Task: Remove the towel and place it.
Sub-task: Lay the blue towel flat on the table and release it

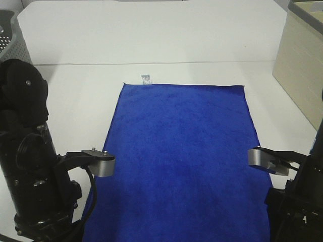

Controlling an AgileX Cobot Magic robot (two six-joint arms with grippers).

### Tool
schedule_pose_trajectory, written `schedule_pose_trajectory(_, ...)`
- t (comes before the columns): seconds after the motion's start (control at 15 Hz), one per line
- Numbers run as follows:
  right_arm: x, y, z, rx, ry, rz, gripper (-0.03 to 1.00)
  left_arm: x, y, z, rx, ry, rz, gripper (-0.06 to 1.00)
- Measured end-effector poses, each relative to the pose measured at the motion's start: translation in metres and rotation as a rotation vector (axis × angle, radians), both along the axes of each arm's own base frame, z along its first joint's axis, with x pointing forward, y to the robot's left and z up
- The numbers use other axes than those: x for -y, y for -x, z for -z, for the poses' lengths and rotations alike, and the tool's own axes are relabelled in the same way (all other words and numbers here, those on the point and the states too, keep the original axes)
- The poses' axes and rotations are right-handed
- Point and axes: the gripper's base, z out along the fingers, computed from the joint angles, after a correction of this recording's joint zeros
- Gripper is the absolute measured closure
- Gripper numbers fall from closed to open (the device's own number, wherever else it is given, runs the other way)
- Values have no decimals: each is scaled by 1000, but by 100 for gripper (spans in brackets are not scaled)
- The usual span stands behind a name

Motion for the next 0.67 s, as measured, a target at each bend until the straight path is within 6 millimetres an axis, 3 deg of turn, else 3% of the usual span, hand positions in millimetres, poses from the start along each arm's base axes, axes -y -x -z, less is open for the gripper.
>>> schedule_pose_trajectory(0.27,1,-10,-12,64,50,16,27,2,-4,-3,2,-21,-47,43)
schedule_pose_trajectory(0.67,-2,-67,-93,419,159,199,27,1,-48,-42,157,-127,-212,43)
